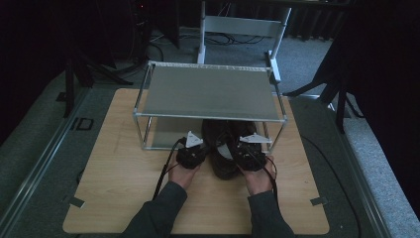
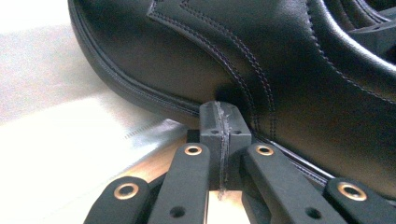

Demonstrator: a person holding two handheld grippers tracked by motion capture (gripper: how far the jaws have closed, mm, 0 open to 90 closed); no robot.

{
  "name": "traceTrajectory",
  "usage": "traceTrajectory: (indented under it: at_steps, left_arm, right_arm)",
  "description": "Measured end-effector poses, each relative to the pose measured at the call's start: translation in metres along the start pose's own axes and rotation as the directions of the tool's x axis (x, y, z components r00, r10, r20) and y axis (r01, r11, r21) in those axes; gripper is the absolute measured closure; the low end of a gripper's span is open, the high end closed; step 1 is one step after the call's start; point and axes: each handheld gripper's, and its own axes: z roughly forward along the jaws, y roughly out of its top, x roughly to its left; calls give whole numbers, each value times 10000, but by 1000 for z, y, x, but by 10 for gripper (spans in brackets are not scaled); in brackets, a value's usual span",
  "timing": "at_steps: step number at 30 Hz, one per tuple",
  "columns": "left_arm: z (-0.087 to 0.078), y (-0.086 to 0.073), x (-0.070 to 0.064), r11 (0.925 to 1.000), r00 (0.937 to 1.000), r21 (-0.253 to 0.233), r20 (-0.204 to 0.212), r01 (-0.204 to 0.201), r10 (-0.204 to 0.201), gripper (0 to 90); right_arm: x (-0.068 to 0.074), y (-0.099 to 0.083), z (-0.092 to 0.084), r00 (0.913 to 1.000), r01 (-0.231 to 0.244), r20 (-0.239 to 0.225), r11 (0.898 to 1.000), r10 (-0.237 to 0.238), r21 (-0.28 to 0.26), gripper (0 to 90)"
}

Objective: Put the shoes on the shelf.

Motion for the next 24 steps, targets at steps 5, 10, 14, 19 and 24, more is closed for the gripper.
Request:
traceTrajectory:
  at_steps: [5,10,14,19,24]
  left_arm:
    - [8,3,6,10000,9997,-6,-262,-26,25,899]
    - [17,5,13,10000,9984,-29,-561,14,-16,899]
    - [24,7,17,9998,9971,-199,-759,31,-47,899]
    - [32,10,19,9990,9916,-420,-1288,-139,84,899]
    - [39,11,19,9979,9793,-616,-2021,-213,84,900]
  right_arm:
    - [-3,3,11,9999,-144,45,9998,144,-98,801]
    - [-3,7,22,9997,-117,226,9998,121,-182,801]
    - [-4,13,31,9994,-64,339,9998,71,-206,801]
    - [-6,17,39,9989,-224,413,9991,240,-373,801]
    - [-4,19,48,9975,-278,626,9975,319,-654,801]
